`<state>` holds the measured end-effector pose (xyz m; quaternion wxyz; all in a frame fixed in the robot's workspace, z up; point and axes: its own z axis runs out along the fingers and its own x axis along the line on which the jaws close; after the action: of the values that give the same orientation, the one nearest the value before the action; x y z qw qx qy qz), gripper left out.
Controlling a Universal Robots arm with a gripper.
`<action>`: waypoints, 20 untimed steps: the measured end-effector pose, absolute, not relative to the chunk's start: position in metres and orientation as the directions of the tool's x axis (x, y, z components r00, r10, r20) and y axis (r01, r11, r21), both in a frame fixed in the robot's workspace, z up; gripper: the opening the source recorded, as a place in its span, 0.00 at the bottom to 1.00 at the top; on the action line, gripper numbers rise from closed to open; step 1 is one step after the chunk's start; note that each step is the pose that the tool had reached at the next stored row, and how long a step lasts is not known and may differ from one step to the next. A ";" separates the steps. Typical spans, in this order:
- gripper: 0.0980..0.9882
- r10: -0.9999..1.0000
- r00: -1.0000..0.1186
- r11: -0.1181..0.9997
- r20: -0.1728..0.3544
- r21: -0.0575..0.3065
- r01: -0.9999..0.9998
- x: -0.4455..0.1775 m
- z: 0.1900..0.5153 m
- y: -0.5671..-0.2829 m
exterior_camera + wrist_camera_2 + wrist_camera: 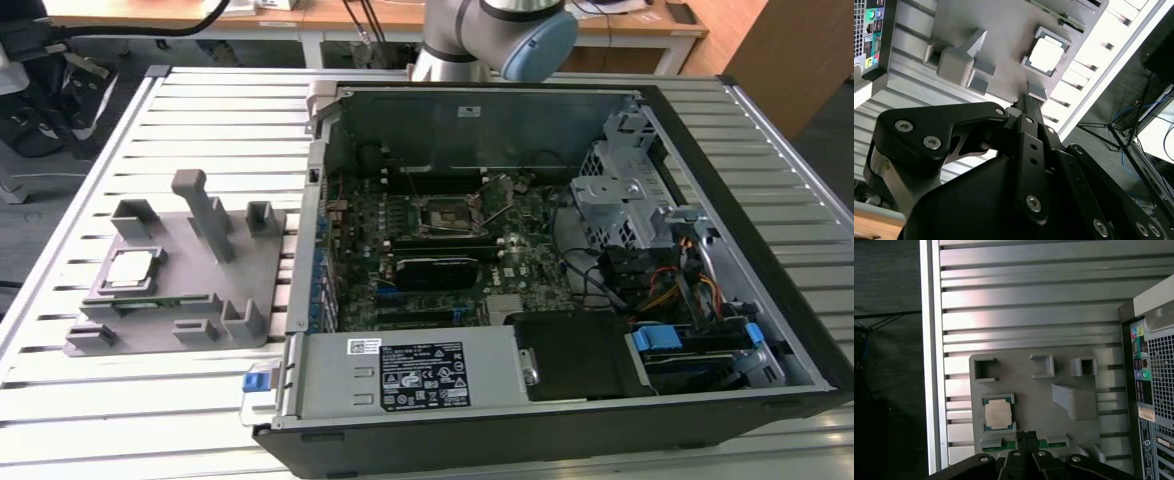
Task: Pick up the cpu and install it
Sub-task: 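Reach for the cpu, then pick up the cpu and move it towards the insertion slot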
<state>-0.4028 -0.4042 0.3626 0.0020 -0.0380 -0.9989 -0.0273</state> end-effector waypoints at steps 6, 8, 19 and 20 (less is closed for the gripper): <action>0.01 0.076 -0.997 0.996 0.007 0.054 0.076 -0.412 0.362 -0.404; 0.01 0.076 -0.997 0.996 0.007 0.054 0.076 -0.413 0.361 -0.404; 0.01 0.076 -0.997 0.996 0.019 0.055 0.077 -0.414 0.359 -0.404; 0.01 0.076 -0.997 0.996 0.019 0.055 0.077 -0.414 0.358 -0.404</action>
<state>-0.4143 -0.4042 0.3580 0.0085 -0.0382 -0.9988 -0.0279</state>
